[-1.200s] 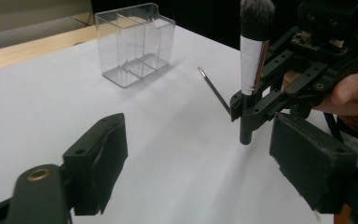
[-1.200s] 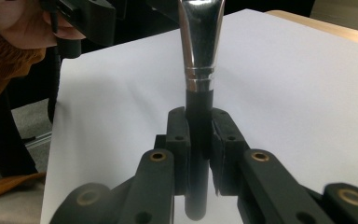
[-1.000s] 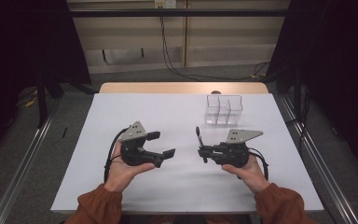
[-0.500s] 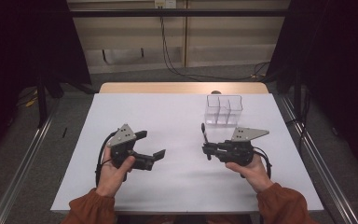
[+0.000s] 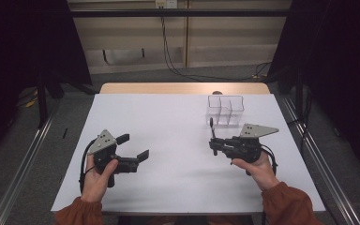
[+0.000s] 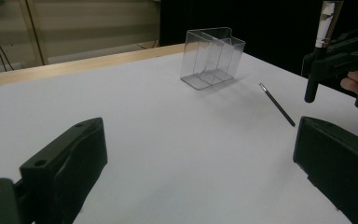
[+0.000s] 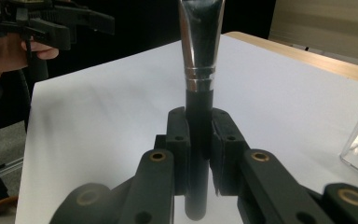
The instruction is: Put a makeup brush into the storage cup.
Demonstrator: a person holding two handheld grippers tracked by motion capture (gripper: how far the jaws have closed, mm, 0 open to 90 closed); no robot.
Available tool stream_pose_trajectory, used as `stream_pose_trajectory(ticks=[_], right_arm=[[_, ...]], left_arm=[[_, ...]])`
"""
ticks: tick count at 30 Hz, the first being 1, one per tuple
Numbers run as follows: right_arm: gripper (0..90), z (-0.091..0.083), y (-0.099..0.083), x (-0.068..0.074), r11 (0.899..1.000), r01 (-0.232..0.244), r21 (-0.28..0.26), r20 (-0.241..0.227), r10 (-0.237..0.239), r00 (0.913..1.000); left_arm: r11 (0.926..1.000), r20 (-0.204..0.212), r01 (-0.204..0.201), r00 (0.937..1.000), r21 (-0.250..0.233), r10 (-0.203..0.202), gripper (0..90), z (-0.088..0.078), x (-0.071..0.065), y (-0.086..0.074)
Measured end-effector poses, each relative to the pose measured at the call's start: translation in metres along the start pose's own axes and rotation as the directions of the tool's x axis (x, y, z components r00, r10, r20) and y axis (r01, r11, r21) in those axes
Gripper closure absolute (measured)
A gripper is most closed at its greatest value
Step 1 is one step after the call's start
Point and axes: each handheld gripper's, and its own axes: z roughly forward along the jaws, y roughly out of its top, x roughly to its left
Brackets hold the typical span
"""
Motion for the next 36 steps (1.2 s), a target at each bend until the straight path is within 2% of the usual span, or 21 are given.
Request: stream_pose_trajectory(ticks=[5,12,16,18,26,34,36], right_arm=[[79.8,-0.005,0.001,-0.002,1.000,0.000,-0.009,0.016,0.000,0.9999],[79.9,-0.012,0.003,-0.006,1.000,-0.002,-0.018,0.043,0.002,0.9991],[79.9,-0.017,0.007,-0.010,1.000,0.005,-0.031,0.062,-0.003,0.9981],[79.9,-0.020,0.008,-0.011,0.999,0.006,-0.035,0.070,-0.003,0.9975],[79.8,-0.030,0.012,-0.021,0.998,-0.003,-0.062,0.108,0.010,0.9941],[79.9,-0.030,0.014,-0.027,0.998,-0.007,-0.067,0.132,0.016,0.9911],[79.8,-0.030,0.016,-0.029,0.998,-0.004,-0.067,0.138,0.013,0.9904]], left_arm=[[0.9996,-0.048,-0.025,0.9985,-0.015,0.024,2.9,-0.008,0.001,-0.007],[0.9985,-0.068,-0.046,0.9967,-0.029,0.044,2.4,-0.023,0.006,-0.015],[0.9982,-0.092,-0.025,0.9955,-0.053,0.020,2.3,-0.033,0.009,-0.022],[0.9986,-0.088,-0.011,0.9961,-0.052,0.007,2.4,-0.036,0.010,-0.025],[0.9992,-0.086,-0.014,0.9962,-0.037,0.011,1.9,-0.049,0.011,-0.035],[0.9985,-0.139,-0.005,0.9903,-0.055,-0.003,1.7,-0.061,0.018,-0.040],[0.9985,-0.144,-0.017,0.9895,-0.053,0.010,1.7,-0.060,0.018,-0.039]])
